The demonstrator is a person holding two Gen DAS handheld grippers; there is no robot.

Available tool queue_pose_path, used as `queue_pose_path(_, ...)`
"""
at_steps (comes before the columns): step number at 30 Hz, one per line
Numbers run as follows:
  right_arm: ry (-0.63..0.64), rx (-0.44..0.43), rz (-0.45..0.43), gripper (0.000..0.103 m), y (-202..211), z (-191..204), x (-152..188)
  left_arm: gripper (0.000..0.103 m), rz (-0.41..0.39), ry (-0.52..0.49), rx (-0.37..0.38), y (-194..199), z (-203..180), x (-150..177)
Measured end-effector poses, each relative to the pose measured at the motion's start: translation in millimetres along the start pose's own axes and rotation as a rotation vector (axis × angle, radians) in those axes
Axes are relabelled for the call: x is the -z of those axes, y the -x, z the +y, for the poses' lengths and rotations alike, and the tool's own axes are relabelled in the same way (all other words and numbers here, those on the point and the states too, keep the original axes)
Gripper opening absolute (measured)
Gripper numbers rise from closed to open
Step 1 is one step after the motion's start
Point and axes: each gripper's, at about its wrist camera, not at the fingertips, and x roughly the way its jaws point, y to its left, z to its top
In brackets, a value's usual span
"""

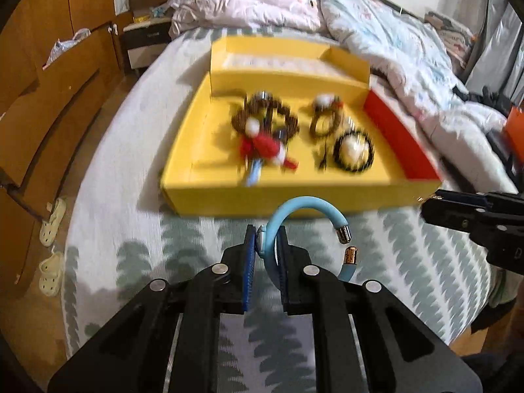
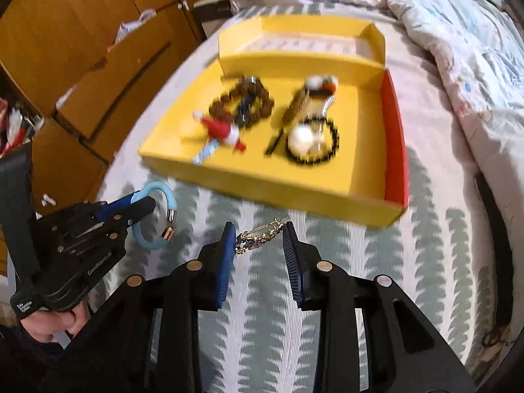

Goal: Organize jewelry
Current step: 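Carry the blue bangle and gold clip with both tools into the yellow box, then open both tools to release the bangle and gold clip in the box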

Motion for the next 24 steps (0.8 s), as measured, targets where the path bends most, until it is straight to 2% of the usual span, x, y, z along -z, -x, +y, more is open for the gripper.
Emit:
queue_pose_path(3,-0.014,-0.003,-0.02,0.031,-4.4,-5.8,-22.0,0.013,-0.04,-0.007,0.0,3.8,-4.4,-23.0)
queue_pose_path(5,-0.042,-0.04,-0.017,0.03,-15.0,-13.2,-38.2,0.013,-0.054,-0.011,-0.004,-0.3,-6.9,-38.3)
queue_pose_path(7,-0.044,0.01,-0.006,0.03,-26.5,-17.0,-51.4,0.013,-0.049,-0.003,-0.009,-12.9,-7.5,-53.6)
queue_pose_path(9,-0.065,-0.017,-0.007,0.03,-38.3,-24.1,-65.1,0.013,-0.038,-0.002,-0.026,-27.9,-7.7,-63.9)
queue_pose_path(13,-0.088,0.011,0.026,0.03,-64.4,-38.4,-76.8,0.013,0.005,-0.014,-0.048,-66.4,-8.5,-82.2)
queue_pose_path(18,-0.103,0.002,0.057,0.03,-81.2,-50.1,-75.1,0.014,0.074,-0.021,-0.053,-100.1,-8.8,-83.3)
queue_pose_path(24,-0.129,-0.006,0.027,0.032,-72.5,-55.3,-72.7,0.018,0.106,-0.021,-0.087,-111.8,-6.2,-78.5)
